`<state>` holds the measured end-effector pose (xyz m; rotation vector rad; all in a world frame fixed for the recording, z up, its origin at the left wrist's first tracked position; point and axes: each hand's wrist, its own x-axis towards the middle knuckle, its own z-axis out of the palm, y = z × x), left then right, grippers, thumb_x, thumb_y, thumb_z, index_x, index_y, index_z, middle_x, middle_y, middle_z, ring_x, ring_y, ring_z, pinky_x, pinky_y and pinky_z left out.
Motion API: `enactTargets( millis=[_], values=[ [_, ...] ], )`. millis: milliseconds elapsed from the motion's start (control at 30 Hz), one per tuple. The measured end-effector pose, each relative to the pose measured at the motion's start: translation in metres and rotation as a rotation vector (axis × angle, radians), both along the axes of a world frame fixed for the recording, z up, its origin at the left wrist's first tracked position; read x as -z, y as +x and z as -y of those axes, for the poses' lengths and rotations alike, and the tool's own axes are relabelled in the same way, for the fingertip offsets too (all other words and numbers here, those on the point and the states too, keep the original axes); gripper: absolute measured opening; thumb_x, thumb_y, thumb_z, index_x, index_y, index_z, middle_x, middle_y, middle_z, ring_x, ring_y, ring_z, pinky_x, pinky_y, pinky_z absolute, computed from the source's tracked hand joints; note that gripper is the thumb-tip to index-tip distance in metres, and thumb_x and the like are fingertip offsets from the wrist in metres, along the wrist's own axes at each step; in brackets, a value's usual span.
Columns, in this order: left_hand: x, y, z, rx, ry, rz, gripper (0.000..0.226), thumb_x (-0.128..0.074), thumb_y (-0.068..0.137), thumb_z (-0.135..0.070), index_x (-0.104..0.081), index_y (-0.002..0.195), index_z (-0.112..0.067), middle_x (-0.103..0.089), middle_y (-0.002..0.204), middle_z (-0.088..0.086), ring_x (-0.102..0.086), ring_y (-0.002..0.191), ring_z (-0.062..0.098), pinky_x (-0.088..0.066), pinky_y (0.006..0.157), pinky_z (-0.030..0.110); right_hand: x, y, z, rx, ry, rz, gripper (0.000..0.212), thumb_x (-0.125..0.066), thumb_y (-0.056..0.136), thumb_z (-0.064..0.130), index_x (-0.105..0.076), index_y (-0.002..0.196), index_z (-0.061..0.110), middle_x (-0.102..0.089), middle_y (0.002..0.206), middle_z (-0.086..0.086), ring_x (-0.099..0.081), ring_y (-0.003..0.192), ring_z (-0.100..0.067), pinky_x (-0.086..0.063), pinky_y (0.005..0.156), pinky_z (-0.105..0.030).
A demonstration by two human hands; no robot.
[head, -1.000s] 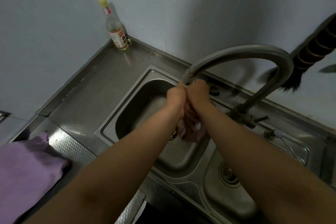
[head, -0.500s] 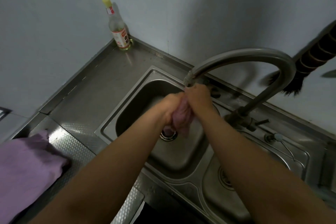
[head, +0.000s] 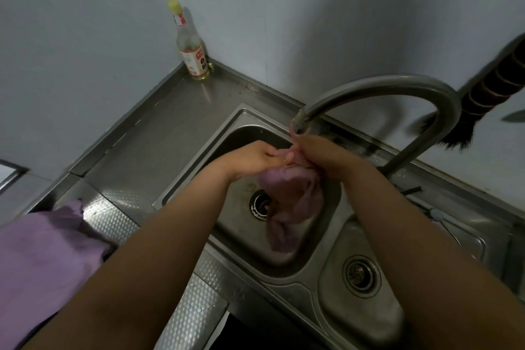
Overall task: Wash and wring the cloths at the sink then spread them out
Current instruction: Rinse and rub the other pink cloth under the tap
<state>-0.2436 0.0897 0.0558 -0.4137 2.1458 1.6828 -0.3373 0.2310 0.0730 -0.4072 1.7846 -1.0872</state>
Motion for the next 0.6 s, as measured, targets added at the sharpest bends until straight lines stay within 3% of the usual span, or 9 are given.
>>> enactTargets(
  millis=[100,200,267,333,433,500,533,600],
  values=[
    [-0.001,-0.001,0.004,-0.046,-0.072,-0.055,0.047,-0.053,0.095,-0.043,-0.073,0.097,-0.001,-0.072,0.095,0.021,-0.066,0.084,0.025,-0.048,0.090,0.036,0.002,-0.006,-0.014,-0.138,-0.004,0.044,0.056,-0.071,0.068,0.063,-0.073,0.087,0.011,-0.072,0.086,-0.012,-0.066,0.081,-0.025,-0.050,0.076,-0.035],
    [0.001,-0.001,0.001,-0.261,0.148,-0.124,0.049,-0.046,0.098,-0.045,-0.073,0.105,-0.005,-0.072,0.102,0.019,-0.069,0.099,0.032,-0.052,0.095,0.037,0.004,-0.014,-0.027,-0.177,0.007,0.002,0.031,-0.073,0.077,0.032,-0.071,0.092,0.005,-0.071,0.086,-0.015,-0.067,0.078,-0.027,-0.053,0.075,-0.037],
    [0.005,-0.002,0.000,-0.442,0.325,-0.156,0.040,-0.042,0.103,-0.032,-0.069,0.102,-0.002,-0.074,0.094,0.016,-0.071,0.090,0.025,-0.057,0.084,0.031,0.007,-0.014,-0.031,-0.049,-0.043,0.014,0.016,-0.067,0.083,0.021,-0.069,0.087,0.005,-0.068,0.081,-0.014,-0.063,0.073,-0.024,-0.049,0.070,-0.035],
    [0.006,-0.004,-0.004,-0.604,0.451,-0.159,0.027,-0.039,0.104,-0.016,-0.063,0.098,-0.006,-0.074,0.083,0.006,-0.070,0.078,0.014,-0.057,0.073,0.024,0.012,-0.010,-0.032,0.167,-0.158,0.036,0.022,-0.069,0.081,0.031,-0.068,0.081,0.009,-0.057,0.078,-0.019,-0.051,0.069,-0.026,-0.038,0.060,-0.034],
    [0.004,-0.012,-0.019,-0.763,0.557,-0.143,0.028,-0.046,0.101,-0.023,-0.061,0.110,0.000,-0.072,0.098,0.014,-0.069,0.095,0.025,-0.056,0.088,0.033,0.009,0.001,-0.021,0.457,-0.276,0.037,0.022,-0.060,0.088,0.020,-0.072,0.071,0.015,-0.059,0.072,-0.013,-0.051,0.068,-0.024,-0.032,0.059,-0.035],
    [-0.002,-0.019,-0.030,-0.873,0.583,-0.086,0.055,-0.048,0.096,-0.045,-0.060,0.120,0.003,-0.069,0.110,0.022,-0.067,0.106,0.031,-0.052,0.096,0.040,0.009,0.011,-0.012,0.445,-0.256,-0.122,0.019,-0.055,0.088,0.007,-0.071,0.079,0.010,-0.064,0.080,-0.009,-0.054,0.078,-0.017,-0.036,0.069,-0.027],
    [-0.002,-0.022,-0.032,-0.919,0.585,-0.061,0.061,-0.044,0.096,-0.051,-0.061,0.118,0.003,-0.070,0.107,0.022,-0.068,0.103,0.030,-0.052,0.096,0.040,0.007,0.021,-0.007,0.330,-0.206,-0.339,0.015,-0.054,0.090,0.006,-0.069,0.086,0.006,-0.065,0.087,-0.011,-0.056,0.084,-0.017,-0.036,0.072,-0.024],
    [0.000,-0.029,-0.036,-0.975,0.571,-0.016,0.050,-0.040,0.101,-0.044,-0.064,0.104,-0.001,-0.070,0.091,0.015,-0.069,0.088,0.025,-0.055,0.089,0.037,0.003,0.036,0.006,0.243,-0.083,-0.443,0.024,-0.051,0.096,0.021,-0.066,0.087,0.004,-0.067,0.088,-0.012,-0.062,0.084,-0.020,-0.043,0.074,-0.029]
  ],
)
